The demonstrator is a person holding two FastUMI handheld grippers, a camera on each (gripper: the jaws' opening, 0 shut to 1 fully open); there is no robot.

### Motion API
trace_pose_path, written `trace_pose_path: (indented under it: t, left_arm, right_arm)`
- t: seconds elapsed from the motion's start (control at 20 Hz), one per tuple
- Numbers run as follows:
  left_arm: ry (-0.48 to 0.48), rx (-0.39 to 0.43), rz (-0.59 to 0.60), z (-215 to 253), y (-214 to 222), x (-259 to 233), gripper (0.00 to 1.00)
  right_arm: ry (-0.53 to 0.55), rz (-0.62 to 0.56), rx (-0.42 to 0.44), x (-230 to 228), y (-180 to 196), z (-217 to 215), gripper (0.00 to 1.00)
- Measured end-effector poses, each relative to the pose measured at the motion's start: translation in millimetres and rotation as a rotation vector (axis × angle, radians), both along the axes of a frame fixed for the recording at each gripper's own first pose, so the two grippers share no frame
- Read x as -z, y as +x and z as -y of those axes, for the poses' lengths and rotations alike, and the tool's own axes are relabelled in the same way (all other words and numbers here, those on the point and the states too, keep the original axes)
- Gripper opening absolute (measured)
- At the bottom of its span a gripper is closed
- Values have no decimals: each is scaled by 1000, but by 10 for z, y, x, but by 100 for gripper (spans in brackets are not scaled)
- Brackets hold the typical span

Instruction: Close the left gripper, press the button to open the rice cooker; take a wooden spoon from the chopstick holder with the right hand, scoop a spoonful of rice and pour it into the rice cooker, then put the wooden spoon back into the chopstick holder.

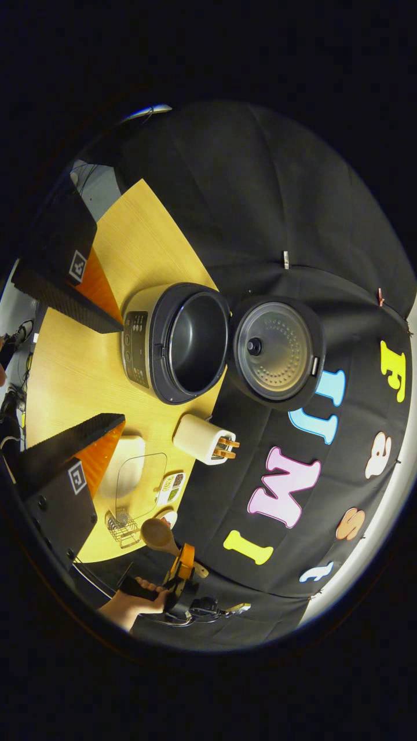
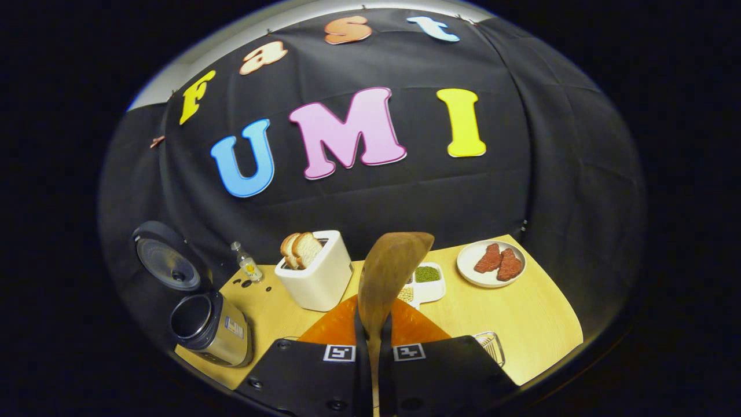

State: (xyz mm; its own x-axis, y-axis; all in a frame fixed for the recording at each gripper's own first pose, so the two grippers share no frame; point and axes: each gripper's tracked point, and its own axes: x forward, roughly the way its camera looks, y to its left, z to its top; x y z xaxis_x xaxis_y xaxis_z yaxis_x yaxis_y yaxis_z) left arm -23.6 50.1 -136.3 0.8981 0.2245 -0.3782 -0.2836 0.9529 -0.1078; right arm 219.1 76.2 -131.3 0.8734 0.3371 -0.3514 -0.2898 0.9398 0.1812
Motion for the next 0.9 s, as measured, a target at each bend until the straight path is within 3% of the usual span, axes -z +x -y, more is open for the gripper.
trace_pose_path:
  t: [0.2, 0.45, 0.9]
  left_arm:
    - [5, 7, -47, -134, -24, 151, 96]
    - [6, 8, -85, -274, -83, 289, 96]
    - [-21, -13, -76, -365, -124, 315, 96]
  right_arm:
    - [-119, -2, -45, 507, -80, -289, 9]
    - [-282, 42, -38, 1007, -128, -379, 9]
    - [-158, -105, -64, 1287, -638, -950, 9]
